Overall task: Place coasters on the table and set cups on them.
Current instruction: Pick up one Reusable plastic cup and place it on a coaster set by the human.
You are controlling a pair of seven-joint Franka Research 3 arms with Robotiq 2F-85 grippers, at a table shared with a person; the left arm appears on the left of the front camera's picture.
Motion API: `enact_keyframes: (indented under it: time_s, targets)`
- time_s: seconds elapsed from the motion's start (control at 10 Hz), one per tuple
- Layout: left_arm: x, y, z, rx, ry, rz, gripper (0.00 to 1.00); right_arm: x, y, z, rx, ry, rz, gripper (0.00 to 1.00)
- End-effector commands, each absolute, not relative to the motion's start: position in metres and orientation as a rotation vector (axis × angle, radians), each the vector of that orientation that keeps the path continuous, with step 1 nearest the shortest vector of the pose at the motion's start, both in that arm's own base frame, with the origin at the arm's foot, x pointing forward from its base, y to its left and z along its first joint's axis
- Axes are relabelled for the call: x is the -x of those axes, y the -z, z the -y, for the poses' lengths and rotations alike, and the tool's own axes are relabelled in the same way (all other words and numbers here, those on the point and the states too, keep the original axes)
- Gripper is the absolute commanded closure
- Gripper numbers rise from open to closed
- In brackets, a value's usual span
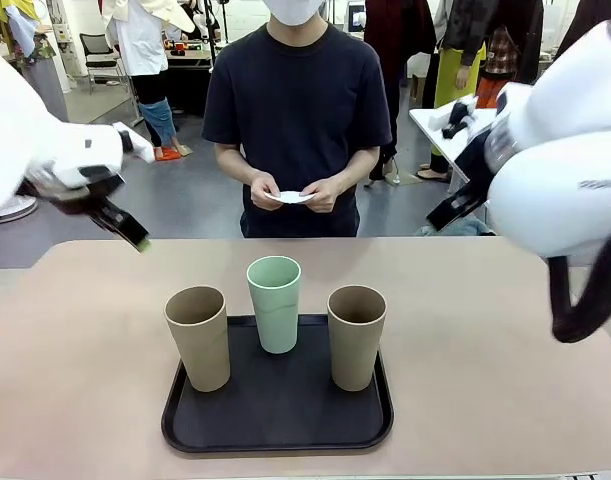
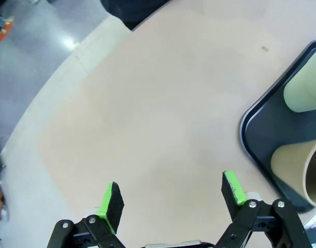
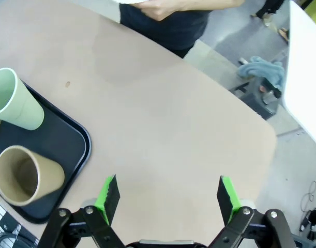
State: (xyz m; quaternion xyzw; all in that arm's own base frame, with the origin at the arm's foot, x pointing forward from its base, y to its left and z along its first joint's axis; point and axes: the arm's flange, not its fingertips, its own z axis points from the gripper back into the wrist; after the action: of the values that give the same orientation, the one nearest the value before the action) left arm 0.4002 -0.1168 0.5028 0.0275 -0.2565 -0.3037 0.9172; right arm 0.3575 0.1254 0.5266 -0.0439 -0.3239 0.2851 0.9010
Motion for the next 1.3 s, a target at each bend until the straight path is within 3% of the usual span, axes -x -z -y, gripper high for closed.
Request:
enact_keyframes:
  time_s: [0.0,0.2,0.3,0.7,0.8,0.9,1.1,1.2]
  targets:
    - [-0.382,-0.549,0.116,-0.144,0.647,0.543,0.0,-0.325,-0.561,-0.127,0.171,-0.565,0.635,0.0]
    - [-0.362,-0.577,0.116,-0.195,0.654,0.596,0.0,-0.309,-0.568,-0.121,0.202,-0.584,0.595,0.0]
    - [-0.38,-0.563,0.111,-0.12,0.638,0.562,0.0,-0.322,-0.57,-0.119,0.151,-0.58,0.652,0.0]
    - [-0.374,-0.569,0.111,-0.137,0.646,0.558,0.0,-0.315,-0.575,-0.117,0.164,-0.585,0.637,0.0]
    - [-0.375,-0.574,0.092,0.315,0.615,0.556,0.0,-0.319,-0.571,-0.091,-0.222,-0.542,0.609,0.0]
    - [-0.386,-0.579,0.069,0.578,0.509,0.52,0.0,-0.326,-0.567,-0.061,-0.553,-0.434,0.566,0.0]
    - [-0.391,-0.578,0.031,1.057,0.374,0.395,0.0,-0.334,-0.56,-0.006,-1.054,-0.26,0.508,0.0]
    - [-0.405,-0.572,0.008,1.171,0.282,0.307,0.0,-0.341,-0.552,0.024,-1.227,-0.154,0.454,0.0]
